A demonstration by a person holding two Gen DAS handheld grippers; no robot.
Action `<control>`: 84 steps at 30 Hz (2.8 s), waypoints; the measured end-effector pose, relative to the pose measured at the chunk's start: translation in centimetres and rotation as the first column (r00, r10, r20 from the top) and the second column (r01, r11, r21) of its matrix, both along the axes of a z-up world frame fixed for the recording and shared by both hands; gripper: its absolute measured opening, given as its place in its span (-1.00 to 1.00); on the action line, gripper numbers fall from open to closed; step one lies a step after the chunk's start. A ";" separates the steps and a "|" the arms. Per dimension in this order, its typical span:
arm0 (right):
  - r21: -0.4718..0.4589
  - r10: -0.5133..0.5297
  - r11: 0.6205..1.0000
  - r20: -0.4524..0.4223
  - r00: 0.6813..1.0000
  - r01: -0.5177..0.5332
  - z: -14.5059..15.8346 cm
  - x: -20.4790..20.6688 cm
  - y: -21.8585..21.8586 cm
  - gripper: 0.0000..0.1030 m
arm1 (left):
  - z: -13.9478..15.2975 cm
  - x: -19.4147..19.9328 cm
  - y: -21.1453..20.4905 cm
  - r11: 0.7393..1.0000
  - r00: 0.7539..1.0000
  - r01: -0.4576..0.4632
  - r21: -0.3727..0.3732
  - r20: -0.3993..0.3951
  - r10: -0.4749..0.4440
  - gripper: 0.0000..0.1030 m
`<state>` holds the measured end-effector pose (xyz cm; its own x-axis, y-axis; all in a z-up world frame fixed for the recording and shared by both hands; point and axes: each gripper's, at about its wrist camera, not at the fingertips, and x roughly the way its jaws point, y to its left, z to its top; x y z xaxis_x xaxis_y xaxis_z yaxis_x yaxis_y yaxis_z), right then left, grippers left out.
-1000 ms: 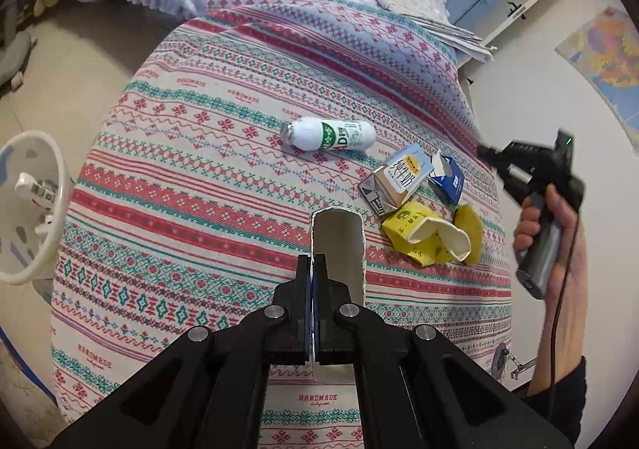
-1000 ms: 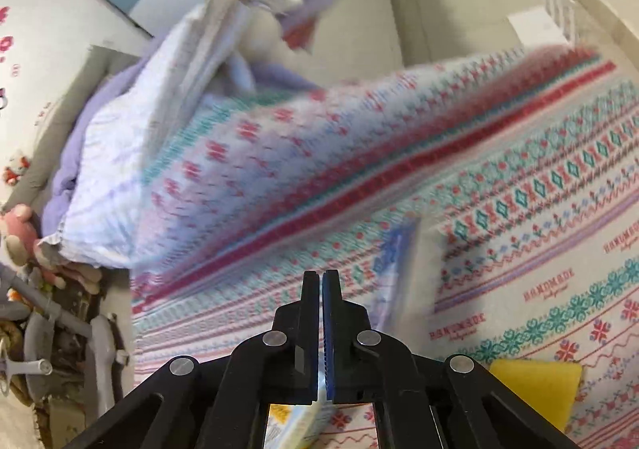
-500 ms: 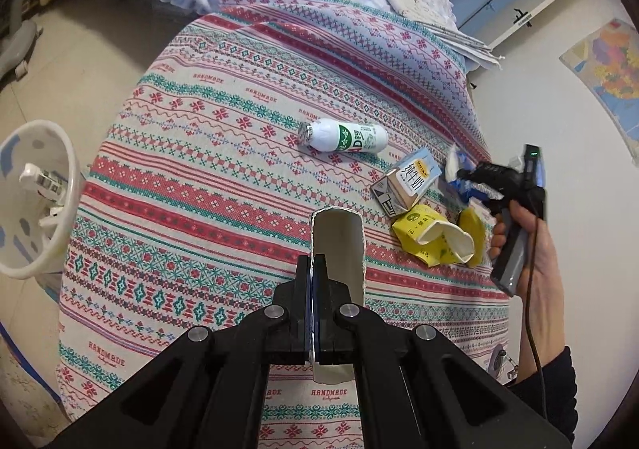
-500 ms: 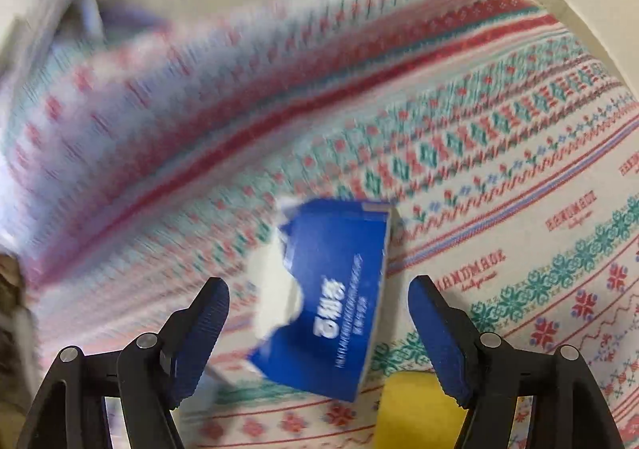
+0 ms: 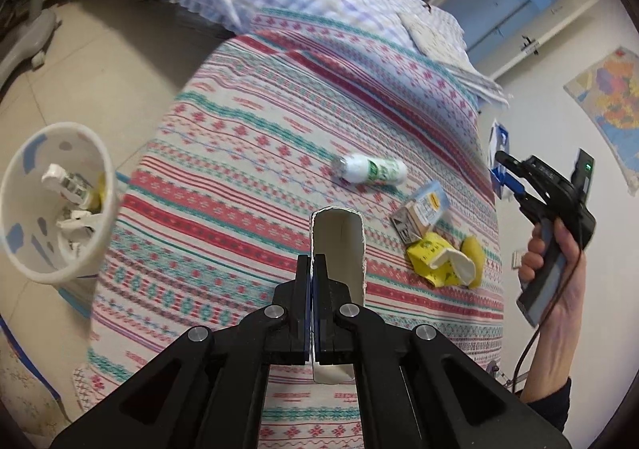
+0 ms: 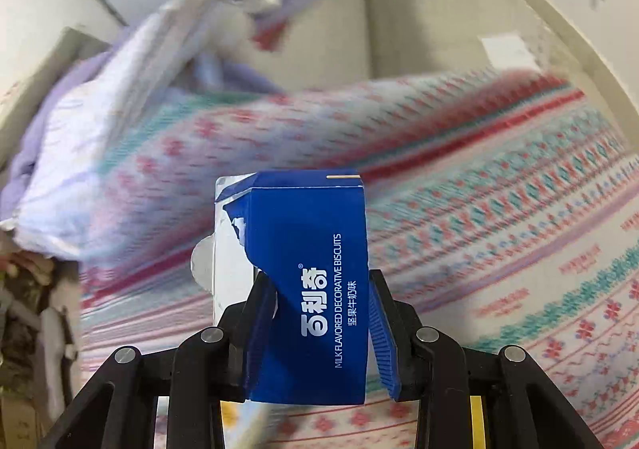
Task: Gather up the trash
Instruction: 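Lift the blue biscuit box with the right gripper while left gripper carries carton piece toward wastebasket, then open left gripper over wastebasket while right gripper drops blue biscuit box into it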
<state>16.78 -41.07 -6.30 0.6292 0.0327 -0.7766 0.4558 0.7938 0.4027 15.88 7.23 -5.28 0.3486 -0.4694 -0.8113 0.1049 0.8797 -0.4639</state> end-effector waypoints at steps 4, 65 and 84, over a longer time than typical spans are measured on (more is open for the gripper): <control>-0.025 0.103 0.994 0.056 0.993 -0.102 2.2 0.8 4.1 -0.22 | 0.6 0.6 3.8 0.998 0.998 -0.066 -0.015 0.004 0.066 -1.00; -0.092 0.800 0.592 -0.051 0.598 -0.801 -8.0 3.2 51.6 -0.14 | -2.7 2.2 27.8 0.867 0.860 -0.498 -0.013 -0.131 0.492 -0.03; -0.135 0.773 0.611 -0.115 0.625 -0.780 -6.1 0.6 45.1 0.32 | -0.9 3.2 20.5 0.928 0.925 -0.370 0.045 -0.070 0.373 -0.03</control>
